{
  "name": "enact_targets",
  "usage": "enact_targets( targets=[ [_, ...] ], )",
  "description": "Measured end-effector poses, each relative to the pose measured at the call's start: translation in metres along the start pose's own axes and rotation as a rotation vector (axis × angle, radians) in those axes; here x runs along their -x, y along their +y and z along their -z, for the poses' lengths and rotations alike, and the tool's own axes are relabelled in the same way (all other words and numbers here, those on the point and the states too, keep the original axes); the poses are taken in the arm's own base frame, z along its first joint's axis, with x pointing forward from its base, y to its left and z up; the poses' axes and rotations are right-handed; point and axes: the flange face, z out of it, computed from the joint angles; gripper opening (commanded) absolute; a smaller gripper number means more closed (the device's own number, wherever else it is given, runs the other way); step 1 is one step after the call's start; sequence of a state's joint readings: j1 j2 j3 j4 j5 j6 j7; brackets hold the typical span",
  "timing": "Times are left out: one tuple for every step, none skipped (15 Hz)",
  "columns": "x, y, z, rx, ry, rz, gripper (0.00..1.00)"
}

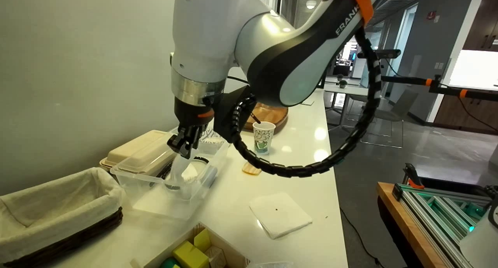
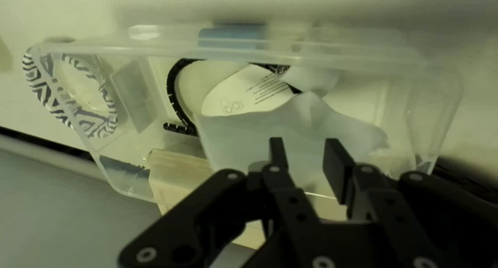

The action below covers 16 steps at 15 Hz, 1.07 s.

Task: Remove the paper towel and the spoon from the box

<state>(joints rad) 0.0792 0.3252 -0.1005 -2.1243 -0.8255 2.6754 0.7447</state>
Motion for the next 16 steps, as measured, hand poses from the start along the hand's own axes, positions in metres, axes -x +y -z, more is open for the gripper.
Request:
enact_targets(
  targets=[
    [0.000, -0.003, 0.003, -0.004, -0.028, -0.024, 0.72],
    [0.000, -0.008, 0.007, -0.020, -0.060, -0.050, 0.81],
    [0.000, -0.014, 0.014, -0.049, -0.094, -0.071, 0.88],
    [0.000, -0.023, 0.022, -0.084, -0.124, -0.087, 0.94],
    [0.001, -0.034, 0.031, -0.125, -0.155, -0.099, 1.00],
    [0.001, -0.045, 0.040, -0.166, -0.181, -0.109, 1.00],
    [0.001, -0.056, 0.047, -0.201, -0.195, -0.116, 1.00],
    [0.001, -0.063, 0.052, -0.223, -0.201, -0.124, 1.00],
    [0.002, -0.069, 0.054, -0.235, -0.205, -0.130, 1.00],
    [0.003, -0.073, 0.054, -0.242, -0.211, -0.135, 1.00],
    [0.005, -0.076, 0.052, -0.247, -0.221, -0.143, 1.00],
    [0.007, -0.079, 0.048, -0.253, -0.235, -0.153, 1.00],
    [0.009, -0.082, 0.044, -0.260, -0.251, -0.165, 1.00],
    [0.012, -0.085, 0.040, -0.268, -0.269, -0.179, 1.00],
    [0.015, -0.088, 0.036, -0.275, -0.285, -0.191, 1.00],
    [0.016, -0.089, 0.034, -0.275, -0.290, -0.191, 1.00]
  ],
)
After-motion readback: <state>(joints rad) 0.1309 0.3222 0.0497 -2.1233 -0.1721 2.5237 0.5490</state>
